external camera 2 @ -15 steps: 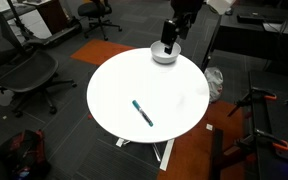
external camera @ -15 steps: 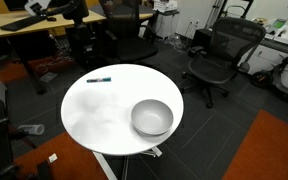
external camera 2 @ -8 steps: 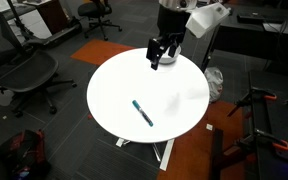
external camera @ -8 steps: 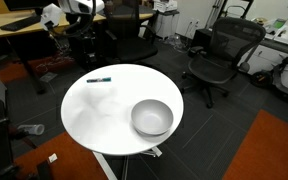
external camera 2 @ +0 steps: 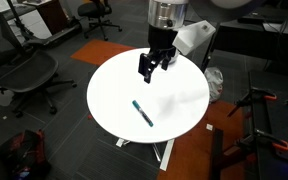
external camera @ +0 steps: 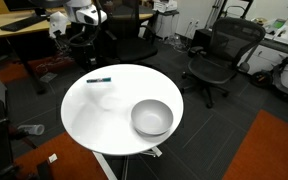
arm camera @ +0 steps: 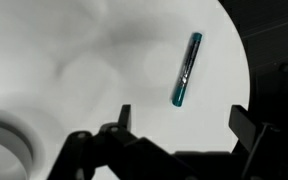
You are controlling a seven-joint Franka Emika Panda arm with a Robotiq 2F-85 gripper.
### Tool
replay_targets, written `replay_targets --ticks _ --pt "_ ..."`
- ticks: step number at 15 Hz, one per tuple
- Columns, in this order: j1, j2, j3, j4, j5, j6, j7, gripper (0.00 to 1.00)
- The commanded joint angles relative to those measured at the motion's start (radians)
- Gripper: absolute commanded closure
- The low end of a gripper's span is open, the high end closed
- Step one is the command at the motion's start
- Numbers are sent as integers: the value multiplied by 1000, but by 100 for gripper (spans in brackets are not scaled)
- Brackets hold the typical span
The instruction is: Put the marker in the bowl
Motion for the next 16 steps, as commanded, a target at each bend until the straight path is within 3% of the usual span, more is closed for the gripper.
replay_targets --ticks 1,11,16 --pt "7 -1 -11 2 3 -3 -3 0" --pt "35 97 -34 64 -22 -30 105 0" --pt "62 152 -55 91 -34 36 139 0"
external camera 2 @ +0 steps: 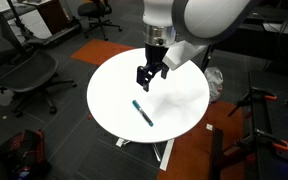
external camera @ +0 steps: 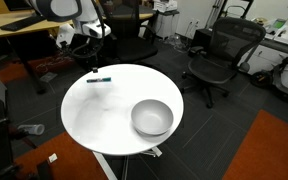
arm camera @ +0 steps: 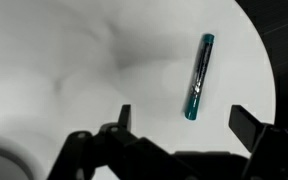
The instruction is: Put the marker in the bowl
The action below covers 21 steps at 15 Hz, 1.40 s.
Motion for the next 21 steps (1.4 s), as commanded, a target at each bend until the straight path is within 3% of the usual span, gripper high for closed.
replay_targets --ticks 1,9,21 --pt "40 43 -30 44 -26 32 58 0" --pt "128 117 -73 106 -101 21 223 0" --pt "130 224 -77 165 -68 95 211 0"
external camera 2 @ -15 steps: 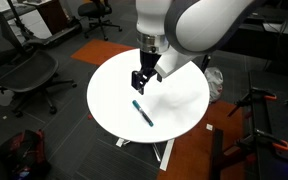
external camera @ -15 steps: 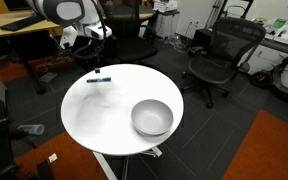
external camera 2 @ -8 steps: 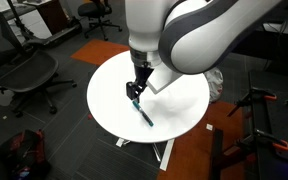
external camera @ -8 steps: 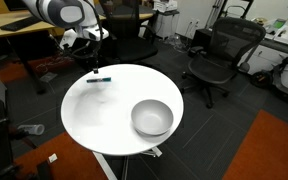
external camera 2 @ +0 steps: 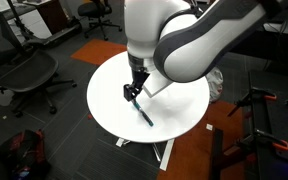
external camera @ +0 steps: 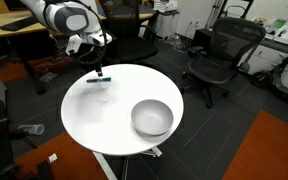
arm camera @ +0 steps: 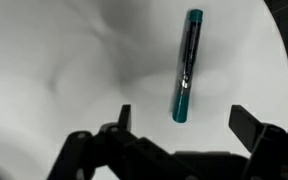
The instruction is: Put the marker in the bowl
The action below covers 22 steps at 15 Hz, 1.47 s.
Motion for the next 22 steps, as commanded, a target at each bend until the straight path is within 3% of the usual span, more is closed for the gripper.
replay_targets --ticks 1,18,19,22 --pt "4 46 -5 43 15 5 8 0" --pt "39 199 -24 203 17 -75 29 0" --pt "40 202 -24 206 16 -81 28 19" --pt "43 208 -23 216 15 -98 28 42"
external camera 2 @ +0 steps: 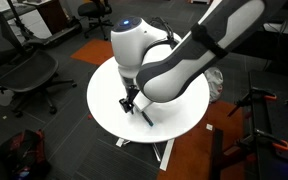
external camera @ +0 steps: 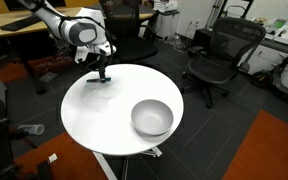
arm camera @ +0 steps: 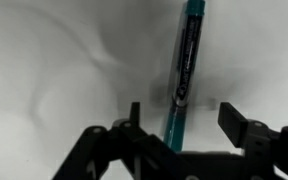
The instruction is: Put the marker in the bowl
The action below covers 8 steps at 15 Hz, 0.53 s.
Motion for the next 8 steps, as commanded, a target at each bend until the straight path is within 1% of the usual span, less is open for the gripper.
replay_targets --ticks 1,3,4,5,6,7,8 --pt "21 14 -17 40 7 -51 25 50" --pt "19 20 -17 51 6 -58 22 64" --pt "18 23 -18 58 6 -62 20 73" --pt "17 26 -17 63 6 -65 19 79" --pt "15 30 -17 69 6 -70 16 88" --pt "14 34 -17 75 6 -77 15 95" --pt "13 37 -17 82 6 -85 14 100"
